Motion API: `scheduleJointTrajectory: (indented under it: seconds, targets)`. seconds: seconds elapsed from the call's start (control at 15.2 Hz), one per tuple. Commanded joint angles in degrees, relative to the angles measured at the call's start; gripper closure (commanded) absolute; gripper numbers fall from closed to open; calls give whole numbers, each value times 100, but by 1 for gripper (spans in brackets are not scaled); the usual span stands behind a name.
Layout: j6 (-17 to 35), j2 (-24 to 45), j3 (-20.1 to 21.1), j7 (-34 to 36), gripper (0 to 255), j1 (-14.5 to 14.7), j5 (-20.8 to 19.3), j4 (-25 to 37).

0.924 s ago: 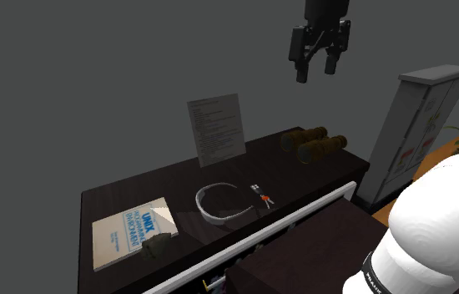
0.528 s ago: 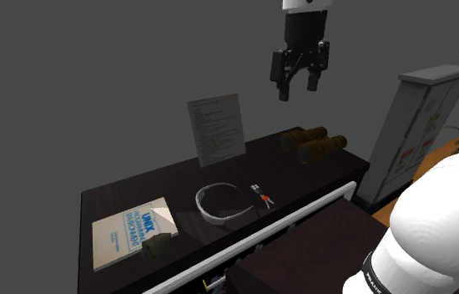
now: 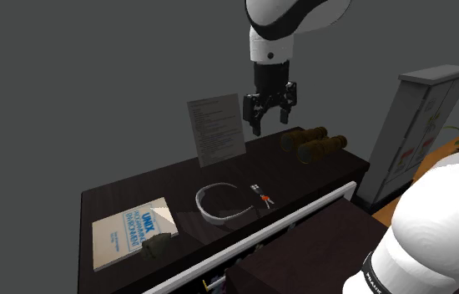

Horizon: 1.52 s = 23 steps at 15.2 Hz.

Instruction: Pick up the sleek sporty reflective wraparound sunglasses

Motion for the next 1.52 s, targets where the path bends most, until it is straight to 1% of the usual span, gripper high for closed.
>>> scheduleJointTrajectory:
  seconds: [0.0, 0.4, 0.73, 0.92, 1.12, 1.45]
  targets:
    - [404, 300, 198, 228, 0, 74, 73, -116]
    - [1500, 1387, 623, 740, 0, 138, 45, -200]
    - [2336, 2477, 949, 1284, 0, 138, -220, -39]
    - [2768, 3189, 1094, 1688, 0, 144, -528, 158]
    - [3125, 3927, 1155, 2142, 0, 200, -937, 432]
    - [3542, 5155, 1031, 2881, 0, 483, -1663, 1046]
